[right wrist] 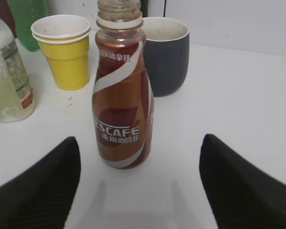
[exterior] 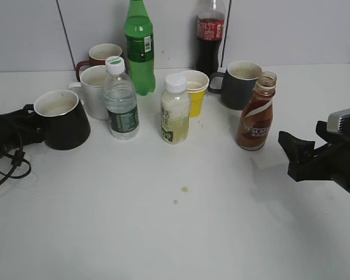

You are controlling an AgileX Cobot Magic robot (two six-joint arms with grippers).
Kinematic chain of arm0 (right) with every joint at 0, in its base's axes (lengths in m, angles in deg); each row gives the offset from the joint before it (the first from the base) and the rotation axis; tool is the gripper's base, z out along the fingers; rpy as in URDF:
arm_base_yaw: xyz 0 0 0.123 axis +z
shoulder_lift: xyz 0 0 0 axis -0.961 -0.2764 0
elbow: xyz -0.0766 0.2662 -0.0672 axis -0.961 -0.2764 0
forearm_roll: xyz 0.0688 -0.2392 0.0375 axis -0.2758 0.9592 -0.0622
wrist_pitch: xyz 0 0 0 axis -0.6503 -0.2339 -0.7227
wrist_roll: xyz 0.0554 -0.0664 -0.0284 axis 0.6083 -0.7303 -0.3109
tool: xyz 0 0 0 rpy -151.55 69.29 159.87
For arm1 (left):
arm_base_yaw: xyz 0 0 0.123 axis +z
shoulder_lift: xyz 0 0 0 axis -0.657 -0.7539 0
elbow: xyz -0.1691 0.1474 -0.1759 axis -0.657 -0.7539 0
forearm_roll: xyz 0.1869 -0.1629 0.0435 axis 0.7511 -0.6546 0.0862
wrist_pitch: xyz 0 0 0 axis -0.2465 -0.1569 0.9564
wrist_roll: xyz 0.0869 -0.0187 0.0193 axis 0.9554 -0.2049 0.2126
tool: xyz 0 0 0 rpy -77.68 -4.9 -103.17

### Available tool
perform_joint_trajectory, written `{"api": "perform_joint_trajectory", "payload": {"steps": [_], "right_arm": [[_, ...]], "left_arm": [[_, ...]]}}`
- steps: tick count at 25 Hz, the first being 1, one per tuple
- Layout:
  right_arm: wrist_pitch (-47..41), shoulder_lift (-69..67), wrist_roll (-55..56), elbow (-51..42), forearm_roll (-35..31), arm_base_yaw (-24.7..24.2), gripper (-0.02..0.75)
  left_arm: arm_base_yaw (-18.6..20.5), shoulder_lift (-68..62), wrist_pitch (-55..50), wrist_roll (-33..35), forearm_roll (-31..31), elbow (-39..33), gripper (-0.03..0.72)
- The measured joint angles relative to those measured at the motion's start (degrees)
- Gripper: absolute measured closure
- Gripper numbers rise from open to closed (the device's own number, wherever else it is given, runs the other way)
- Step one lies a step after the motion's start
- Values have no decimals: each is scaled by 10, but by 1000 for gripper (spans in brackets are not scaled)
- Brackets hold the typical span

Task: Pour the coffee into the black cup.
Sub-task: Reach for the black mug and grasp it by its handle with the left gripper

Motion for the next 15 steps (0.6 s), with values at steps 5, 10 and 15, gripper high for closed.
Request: {"api": "perform_joint_trajectory", "payload": {"steps": [5, 10, 15], "right_arm": [[0, 0, 0, 0, 0, 0, 155], [0, 0, 0, 0, 0, 0, 155], [0, 0, 0, 0, 0, 0, 155]], "left_arm": [[0, -2, -15, 0, 15, 22, 374], [0, -9, -23, 0, 49, 56, 374], [0, -12, -33, 0, 75, 77, 395]]}}
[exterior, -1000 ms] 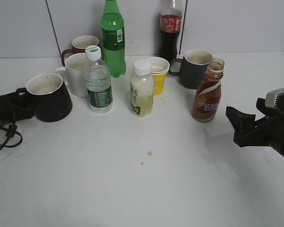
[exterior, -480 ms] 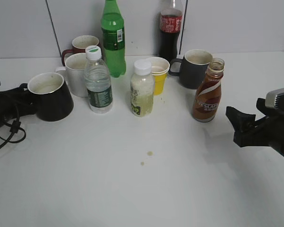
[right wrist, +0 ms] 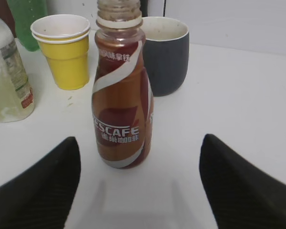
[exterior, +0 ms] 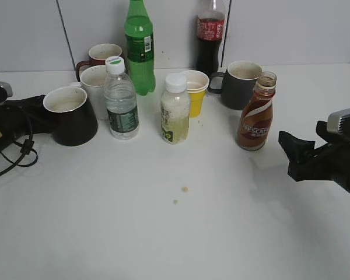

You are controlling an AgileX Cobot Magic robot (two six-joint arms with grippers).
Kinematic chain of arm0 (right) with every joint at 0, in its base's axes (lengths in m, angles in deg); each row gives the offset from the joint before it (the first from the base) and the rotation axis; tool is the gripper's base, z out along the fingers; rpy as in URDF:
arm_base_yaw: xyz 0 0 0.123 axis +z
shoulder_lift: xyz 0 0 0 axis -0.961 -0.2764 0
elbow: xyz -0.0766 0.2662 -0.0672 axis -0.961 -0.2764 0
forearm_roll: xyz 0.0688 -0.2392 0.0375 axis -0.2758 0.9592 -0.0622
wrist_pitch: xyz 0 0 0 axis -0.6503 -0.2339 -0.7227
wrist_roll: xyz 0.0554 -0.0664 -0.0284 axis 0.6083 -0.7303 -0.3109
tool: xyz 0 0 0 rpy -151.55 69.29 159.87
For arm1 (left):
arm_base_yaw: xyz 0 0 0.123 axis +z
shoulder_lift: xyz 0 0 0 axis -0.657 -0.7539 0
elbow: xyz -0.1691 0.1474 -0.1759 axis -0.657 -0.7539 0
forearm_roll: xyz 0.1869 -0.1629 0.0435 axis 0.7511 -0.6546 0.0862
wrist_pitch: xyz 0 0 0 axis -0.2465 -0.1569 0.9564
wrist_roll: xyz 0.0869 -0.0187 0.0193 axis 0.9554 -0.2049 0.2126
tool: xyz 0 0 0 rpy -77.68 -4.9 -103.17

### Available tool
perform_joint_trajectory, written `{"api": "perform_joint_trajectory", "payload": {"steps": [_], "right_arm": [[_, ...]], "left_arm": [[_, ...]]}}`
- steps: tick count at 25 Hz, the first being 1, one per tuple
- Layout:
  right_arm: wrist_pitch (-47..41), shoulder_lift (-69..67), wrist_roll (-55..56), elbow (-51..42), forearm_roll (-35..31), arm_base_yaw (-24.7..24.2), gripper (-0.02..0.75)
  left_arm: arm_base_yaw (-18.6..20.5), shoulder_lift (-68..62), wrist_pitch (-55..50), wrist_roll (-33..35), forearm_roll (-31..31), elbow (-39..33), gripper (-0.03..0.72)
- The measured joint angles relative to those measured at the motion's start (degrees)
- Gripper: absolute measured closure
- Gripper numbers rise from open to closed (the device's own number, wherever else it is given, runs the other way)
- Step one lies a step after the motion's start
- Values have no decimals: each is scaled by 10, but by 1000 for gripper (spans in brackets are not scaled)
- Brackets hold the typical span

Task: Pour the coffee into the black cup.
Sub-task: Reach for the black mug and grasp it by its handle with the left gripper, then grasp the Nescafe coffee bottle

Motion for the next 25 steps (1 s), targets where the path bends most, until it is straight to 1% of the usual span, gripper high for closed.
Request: {"api": "perform_joint_trajectory", "payload": {"steps": [7, 10, 13, 16, 20, 25], "right_arm": [[0, 0, -3, 0, -1, 0, 155], [0, 0, -3, 1, -4, 0, 155], [1, -5, -3, 13, 3, 0, 150], [1, -31, -3, 38, 29, 0, 141], [1, -79, -4, 78, 57, 0, 139], [1, -136, -4, 134, 62, 0, 139]], "left_arm": [[0, -31, -3, 0, 20, 45, 517], [0, -36, -10, -3, 41, 63, 628], [0, -33, -10, -6, 43, 68, 636], [0, -12, -21, -3, 42, 45, 639], [0, 35, -42, 4, 25, -6, 639], [0, 88, -20, 5, -25, -81, 639]]}}
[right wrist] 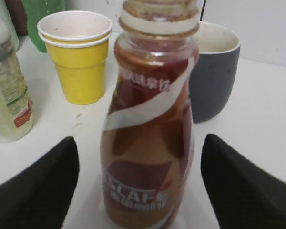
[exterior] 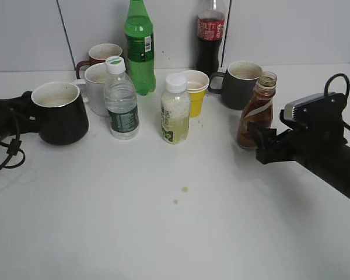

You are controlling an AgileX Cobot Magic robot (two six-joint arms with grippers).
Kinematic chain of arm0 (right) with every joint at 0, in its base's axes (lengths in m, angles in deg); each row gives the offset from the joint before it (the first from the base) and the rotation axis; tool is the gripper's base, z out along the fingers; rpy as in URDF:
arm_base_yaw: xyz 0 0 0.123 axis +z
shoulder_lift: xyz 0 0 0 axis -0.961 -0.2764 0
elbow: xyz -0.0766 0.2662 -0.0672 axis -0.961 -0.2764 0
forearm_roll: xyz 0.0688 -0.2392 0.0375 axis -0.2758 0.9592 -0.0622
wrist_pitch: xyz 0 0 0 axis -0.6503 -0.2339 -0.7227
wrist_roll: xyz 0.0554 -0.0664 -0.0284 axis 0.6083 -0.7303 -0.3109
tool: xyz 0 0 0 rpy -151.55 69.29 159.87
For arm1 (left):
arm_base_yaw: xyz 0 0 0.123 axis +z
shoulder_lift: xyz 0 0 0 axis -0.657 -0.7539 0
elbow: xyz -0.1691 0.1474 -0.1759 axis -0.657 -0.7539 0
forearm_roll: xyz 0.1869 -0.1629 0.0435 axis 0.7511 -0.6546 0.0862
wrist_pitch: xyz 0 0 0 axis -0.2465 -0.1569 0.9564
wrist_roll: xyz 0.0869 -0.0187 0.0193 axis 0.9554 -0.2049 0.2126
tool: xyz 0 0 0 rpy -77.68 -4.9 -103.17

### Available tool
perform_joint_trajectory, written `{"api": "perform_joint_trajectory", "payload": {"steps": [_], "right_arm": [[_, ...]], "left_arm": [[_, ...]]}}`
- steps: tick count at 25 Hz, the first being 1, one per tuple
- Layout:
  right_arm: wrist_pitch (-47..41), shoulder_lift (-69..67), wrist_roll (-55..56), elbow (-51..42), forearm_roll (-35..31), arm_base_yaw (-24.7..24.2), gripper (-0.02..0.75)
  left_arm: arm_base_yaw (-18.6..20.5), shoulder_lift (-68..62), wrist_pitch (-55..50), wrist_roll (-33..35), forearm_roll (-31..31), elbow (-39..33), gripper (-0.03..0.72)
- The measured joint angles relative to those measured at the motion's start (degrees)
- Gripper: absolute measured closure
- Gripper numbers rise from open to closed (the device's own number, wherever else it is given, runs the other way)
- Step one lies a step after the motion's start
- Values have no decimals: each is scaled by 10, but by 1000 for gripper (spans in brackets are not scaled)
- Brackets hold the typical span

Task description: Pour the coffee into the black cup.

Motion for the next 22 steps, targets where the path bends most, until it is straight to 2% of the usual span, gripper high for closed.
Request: {"api": "perform_joint_trajectory", "payload": {"steps": [8, 15, 17, 20, 22], "right_arm": [[0, -85, 0, 88, -1, 0, 139], [0, -145, 0, 148, -1, 0, 144], [0, -159, 0, 156, -1, 0, 160], [0, -161, 0, 160, -2, 0, 237], [0, -161, 1, 160, -4, 0, 237]], "left_arm": [[0, 66, 0, 0, -14, -96, 640], [-3, 121, 2, -16, 25, -137, 640], [-12, 125, 2, -20, 25, -145, 640], [-39, 125, 2, -23, 25, -149, 640], [-65, 125, 2, -24, 24, -150, 640]]}}
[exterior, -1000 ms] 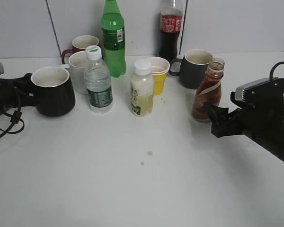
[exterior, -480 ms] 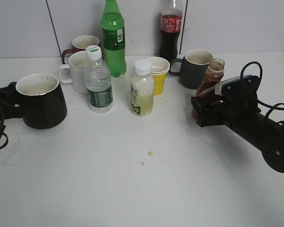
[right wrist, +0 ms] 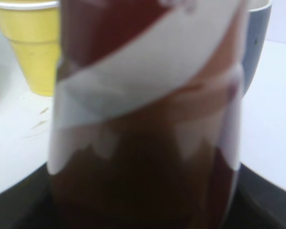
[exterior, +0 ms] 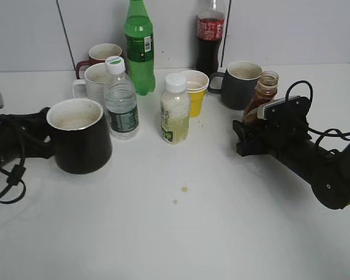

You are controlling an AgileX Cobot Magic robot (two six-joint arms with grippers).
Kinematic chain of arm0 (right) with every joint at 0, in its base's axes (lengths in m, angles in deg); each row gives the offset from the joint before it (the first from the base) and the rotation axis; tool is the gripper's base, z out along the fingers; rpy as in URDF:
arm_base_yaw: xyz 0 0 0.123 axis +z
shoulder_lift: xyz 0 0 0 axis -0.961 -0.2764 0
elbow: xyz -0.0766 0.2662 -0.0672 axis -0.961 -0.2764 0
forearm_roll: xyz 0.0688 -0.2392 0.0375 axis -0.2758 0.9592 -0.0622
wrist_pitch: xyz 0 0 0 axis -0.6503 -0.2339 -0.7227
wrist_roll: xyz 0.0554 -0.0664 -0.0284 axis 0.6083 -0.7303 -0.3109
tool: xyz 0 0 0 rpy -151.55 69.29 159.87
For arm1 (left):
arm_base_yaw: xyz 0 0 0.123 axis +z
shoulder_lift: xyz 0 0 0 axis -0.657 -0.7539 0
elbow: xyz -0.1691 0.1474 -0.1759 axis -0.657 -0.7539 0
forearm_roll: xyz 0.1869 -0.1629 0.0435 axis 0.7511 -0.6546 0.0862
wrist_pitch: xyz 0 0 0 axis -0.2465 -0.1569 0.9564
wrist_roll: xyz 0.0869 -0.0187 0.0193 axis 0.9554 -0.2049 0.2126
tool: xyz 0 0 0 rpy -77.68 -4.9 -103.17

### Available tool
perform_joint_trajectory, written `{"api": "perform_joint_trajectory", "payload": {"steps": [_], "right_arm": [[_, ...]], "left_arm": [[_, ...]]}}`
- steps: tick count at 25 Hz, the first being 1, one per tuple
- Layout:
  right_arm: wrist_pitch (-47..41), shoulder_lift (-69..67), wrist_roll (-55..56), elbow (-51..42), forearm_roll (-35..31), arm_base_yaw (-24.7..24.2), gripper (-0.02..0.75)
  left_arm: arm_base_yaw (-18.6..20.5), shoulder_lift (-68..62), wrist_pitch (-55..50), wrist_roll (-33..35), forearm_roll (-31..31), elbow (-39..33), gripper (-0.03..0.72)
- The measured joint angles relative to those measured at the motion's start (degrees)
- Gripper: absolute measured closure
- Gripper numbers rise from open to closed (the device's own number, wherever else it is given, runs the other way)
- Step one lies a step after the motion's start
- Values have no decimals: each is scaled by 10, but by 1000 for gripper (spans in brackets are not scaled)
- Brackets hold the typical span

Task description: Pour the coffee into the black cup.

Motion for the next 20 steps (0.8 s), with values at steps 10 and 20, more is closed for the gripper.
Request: {"api": "perform_joint_trajectory", "payload": {"steps": [10, 20], "right_arm": [[-27, 66, -55, -16, 48, 0, 237], [-67, 213, -219, -4, 171, 4, 237]], "left_arm": [[-111, 0, 0, 0, 4, 7, 640], [-184, -15, -16, -2, 3, 97, 640]]}}
